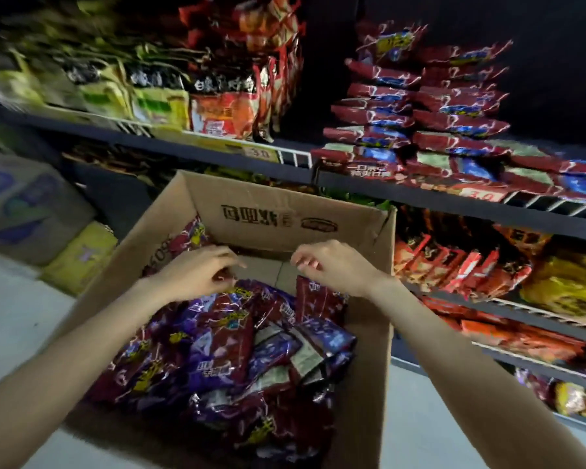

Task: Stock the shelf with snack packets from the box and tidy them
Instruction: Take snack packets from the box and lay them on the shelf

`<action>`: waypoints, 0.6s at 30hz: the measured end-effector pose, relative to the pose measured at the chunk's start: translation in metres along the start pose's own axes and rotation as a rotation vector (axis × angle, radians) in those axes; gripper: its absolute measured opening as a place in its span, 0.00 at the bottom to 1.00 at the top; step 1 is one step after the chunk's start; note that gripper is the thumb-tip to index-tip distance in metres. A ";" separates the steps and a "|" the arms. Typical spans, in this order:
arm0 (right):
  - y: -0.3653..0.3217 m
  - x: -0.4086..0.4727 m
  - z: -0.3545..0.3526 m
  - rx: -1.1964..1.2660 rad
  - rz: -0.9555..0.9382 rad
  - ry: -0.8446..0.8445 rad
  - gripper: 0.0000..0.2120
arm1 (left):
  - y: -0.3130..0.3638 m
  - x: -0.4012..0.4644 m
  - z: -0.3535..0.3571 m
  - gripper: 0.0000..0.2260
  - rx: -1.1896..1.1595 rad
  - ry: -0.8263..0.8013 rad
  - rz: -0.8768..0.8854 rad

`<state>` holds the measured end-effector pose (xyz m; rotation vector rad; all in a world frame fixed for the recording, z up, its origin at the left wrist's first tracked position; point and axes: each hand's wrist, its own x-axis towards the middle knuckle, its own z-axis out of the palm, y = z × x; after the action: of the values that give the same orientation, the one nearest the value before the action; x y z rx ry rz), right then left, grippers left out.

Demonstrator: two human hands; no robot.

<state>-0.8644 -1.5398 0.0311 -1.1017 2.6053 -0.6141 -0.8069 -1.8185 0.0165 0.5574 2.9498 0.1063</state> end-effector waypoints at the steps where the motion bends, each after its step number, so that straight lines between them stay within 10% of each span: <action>1: -0.002 0.020 0.018 0.002 0.039 -0.017 0.10 | -0.018 -0.005 0.012 0.17 0.014 -0.011 -0.013; 18: -0.052 0.069 0.188 0.137 0.468 -0.307 0.38 | -0.095 0.018 0.122 0.35 -0.037 -0.375 -0.072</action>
<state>-0.8079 -1.6756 -0.1142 -0.4695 2.3844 -0.4626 -0.8390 -1.8948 -0.1152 0.4123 2.5935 0.0433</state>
